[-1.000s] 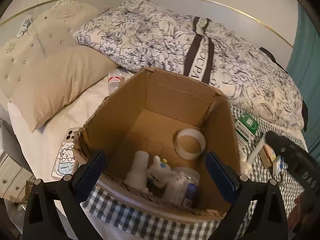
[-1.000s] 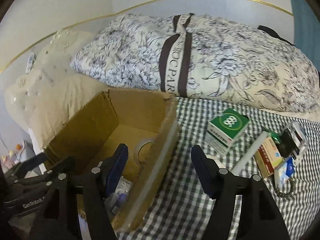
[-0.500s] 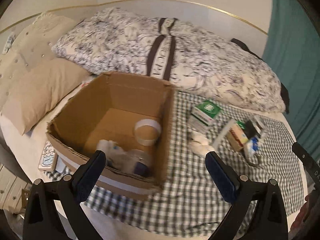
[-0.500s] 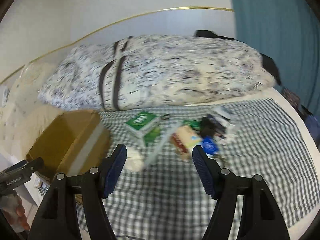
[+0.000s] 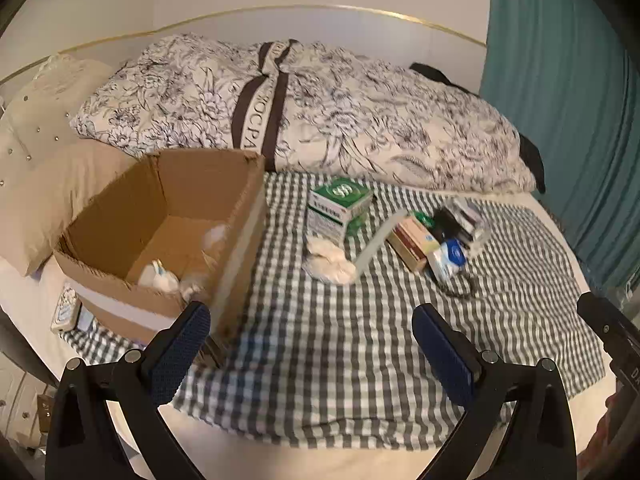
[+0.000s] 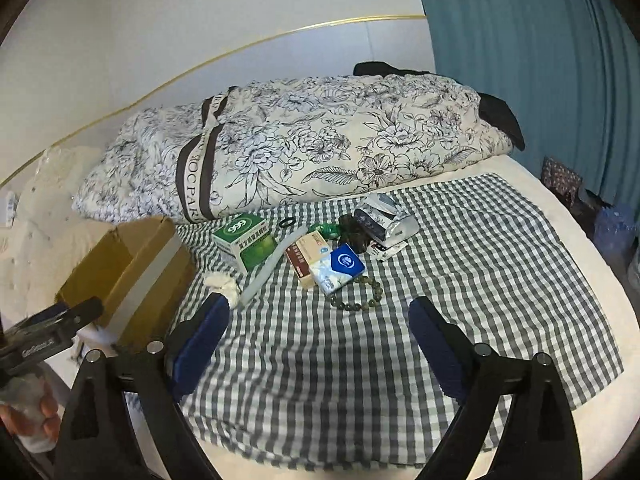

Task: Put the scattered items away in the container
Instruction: 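Move both open grippers from the box back to the sheet, then grasp the white lace cloth with the left gripper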

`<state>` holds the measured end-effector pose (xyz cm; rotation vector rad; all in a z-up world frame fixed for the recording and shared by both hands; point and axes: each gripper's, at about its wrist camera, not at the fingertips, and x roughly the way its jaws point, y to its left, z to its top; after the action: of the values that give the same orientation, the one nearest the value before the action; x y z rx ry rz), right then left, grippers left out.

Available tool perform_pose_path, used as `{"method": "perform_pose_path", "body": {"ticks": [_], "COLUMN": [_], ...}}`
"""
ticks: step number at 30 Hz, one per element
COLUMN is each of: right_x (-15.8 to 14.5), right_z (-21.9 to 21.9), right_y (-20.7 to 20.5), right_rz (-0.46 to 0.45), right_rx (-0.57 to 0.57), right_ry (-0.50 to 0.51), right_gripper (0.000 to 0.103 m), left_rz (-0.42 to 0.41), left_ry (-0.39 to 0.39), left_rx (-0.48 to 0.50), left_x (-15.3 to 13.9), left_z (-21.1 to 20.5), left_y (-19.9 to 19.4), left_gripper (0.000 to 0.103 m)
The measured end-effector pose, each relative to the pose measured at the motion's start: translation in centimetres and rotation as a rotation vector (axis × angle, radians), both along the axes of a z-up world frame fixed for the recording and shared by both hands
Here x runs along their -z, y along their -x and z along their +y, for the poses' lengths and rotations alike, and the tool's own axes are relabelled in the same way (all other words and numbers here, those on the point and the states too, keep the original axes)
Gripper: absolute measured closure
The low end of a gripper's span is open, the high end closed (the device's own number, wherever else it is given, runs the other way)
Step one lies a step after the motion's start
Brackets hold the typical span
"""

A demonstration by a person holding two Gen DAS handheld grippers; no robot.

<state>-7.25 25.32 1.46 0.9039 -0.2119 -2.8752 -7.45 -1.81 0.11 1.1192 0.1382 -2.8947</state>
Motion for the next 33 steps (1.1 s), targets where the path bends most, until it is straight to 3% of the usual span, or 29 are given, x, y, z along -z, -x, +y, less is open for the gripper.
{"method": "perform_pose_path", "body": {"ticks": [9,15,26,33], "right_x": [2.0,3.7,8.5,12.0], "right_z": [0.4,1.1,1.8,2.4], "right_y": [-2.2,-1.6,3.7,8.3], "right_rz": [0.001,-0.018,-0.127,-0.202], "right_rx": [-0.011,-0.014,-0.008,-0.002], "right_ry": [-0.014,-0.008,-0.005,-0.004], "right_gripper": [0.011,0.011,0.011,0.011], "left_rz": [-0.02,-0.052,-0.137,-0.177], "left_ry": [0.026,0.025,0.005,-0.013], "left_rx": [0.02,0.013,0.029,-0.011], "left_x": [1.8,3.9,8.6,11.5], "left_z": [2.6,3.0,4.2,3.4], "left_y": [-0.9,-0.1,5.5,10.1], "left_gripper": [0.0,0.0,0.0,0.0]}}
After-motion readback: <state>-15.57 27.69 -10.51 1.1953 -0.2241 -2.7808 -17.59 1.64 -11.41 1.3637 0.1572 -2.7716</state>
